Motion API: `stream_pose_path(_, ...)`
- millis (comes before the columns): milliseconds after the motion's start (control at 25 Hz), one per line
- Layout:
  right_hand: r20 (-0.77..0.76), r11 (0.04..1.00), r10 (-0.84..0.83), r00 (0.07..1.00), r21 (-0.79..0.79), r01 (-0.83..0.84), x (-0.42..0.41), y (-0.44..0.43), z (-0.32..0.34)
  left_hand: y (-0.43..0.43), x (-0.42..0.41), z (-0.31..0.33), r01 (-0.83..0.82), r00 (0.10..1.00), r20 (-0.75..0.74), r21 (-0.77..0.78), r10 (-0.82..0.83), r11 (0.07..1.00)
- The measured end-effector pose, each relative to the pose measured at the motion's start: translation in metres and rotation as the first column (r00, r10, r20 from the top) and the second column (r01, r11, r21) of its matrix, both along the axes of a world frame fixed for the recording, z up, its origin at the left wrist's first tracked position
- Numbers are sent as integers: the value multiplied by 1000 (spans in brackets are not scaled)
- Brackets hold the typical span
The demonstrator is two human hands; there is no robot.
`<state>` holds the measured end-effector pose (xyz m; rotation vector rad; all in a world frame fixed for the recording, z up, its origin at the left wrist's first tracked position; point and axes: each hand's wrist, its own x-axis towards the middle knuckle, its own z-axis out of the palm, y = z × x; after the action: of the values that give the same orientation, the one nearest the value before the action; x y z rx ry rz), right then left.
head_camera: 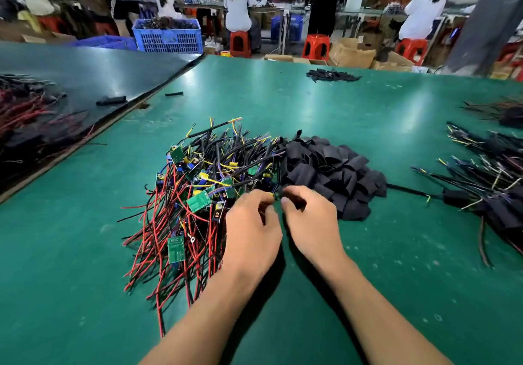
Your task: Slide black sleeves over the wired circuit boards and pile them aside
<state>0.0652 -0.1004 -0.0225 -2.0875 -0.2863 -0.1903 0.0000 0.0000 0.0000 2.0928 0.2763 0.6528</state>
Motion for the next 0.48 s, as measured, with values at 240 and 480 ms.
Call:
stream_pose_path(240,60,953,-185,981,254,164,-1,-19,9,-14,15,13,126,937,-345,492,59,861)
stream_pose_path(480,292,928,-371,881,138,345,0,-66,12,-11,19,21,161,924,-382,467,34,870)
